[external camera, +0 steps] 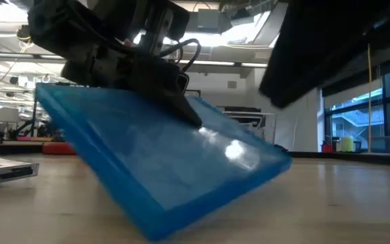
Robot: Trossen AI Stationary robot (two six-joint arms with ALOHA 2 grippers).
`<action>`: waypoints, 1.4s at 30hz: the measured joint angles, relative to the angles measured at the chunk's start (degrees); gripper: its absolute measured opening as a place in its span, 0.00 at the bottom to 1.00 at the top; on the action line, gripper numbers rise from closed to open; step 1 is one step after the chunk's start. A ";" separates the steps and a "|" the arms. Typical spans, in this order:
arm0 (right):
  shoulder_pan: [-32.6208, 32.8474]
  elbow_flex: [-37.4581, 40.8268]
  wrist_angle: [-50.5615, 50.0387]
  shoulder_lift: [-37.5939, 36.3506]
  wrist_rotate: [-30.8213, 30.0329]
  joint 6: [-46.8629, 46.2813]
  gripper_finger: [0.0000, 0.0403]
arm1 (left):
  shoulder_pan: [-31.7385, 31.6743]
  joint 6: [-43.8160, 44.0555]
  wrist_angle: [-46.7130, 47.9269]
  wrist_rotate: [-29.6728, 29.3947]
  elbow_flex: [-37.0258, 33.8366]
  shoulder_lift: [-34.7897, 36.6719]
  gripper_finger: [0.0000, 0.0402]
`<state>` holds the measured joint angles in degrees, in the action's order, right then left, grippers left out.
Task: Pick & place jewel cases by type
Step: Put the blue CD case into the left transparent bin
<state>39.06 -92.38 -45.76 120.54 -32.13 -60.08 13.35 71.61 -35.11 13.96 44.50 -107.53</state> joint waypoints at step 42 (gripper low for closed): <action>-5.48 14.88 -27.85 -14.45 -6.74 4.81 0.60 | -35.71 -13.43 12.20 -12.35 0.12 27.23 0.05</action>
<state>33.57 -77.50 -73.61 106.09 -38.86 -55.27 -22.36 58.18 -22.91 1.61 44.62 -80.29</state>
